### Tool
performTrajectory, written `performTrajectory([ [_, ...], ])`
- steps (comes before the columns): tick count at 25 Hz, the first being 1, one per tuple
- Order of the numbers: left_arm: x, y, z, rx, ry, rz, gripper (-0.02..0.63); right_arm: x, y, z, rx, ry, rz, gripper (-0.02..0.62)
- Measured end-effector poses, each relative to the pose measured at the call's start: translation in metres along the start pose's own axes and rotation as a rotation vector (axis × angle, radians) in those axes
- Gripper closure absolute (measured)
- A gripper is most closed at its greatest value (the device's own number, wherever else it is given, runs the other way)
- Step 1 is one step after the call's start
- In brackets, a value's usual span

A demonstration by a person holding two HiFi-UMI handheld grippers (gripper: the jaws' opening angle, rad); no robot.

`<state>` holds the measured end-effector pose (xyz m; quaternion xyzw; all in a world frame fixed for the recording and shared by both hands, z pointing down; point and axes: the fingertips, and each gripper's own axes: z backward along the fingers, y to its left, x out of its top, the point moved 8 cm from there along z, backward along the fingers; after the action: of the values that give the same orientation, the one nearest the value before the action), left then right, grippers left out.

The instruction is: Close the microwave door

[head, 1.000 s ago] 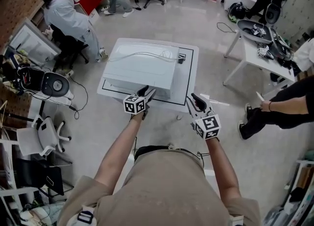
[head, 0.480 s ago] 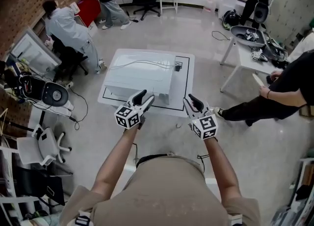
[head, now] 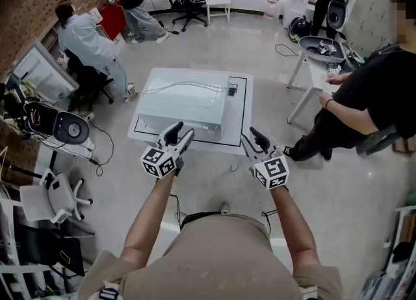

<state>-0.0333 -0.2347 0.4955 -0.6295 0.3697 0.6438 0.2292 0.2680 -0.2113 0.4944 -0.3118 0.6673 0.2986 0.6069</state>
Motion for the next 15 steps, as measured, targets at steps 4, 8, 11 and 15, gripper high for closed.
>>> performTrajectory([
  [4,-0.008,-0.001,0.015,0.009,-0.005,0.014,0.402,-0.008,0.008,0.01,-0.008,0.017,-0.009,0.459],
  [8,-0.011,0.0,0.025,0.014,-0.007,0.022,0.402,-0.011,0.015,0.015,-0.016,0.032,-0.001,0.459],
  [11,-0.014,-0.002,0.028,0.013,-0.008,0.027,0.402,-0.01,0.017,0.018,-0.017,0.035,0.005,0.459],
  [15,-0.018,-0.002,0.03,0.016,-0.011,0.031,0.402,-0.009,0.022,0.016,-0.002,0.032,0.014,0.459],
])
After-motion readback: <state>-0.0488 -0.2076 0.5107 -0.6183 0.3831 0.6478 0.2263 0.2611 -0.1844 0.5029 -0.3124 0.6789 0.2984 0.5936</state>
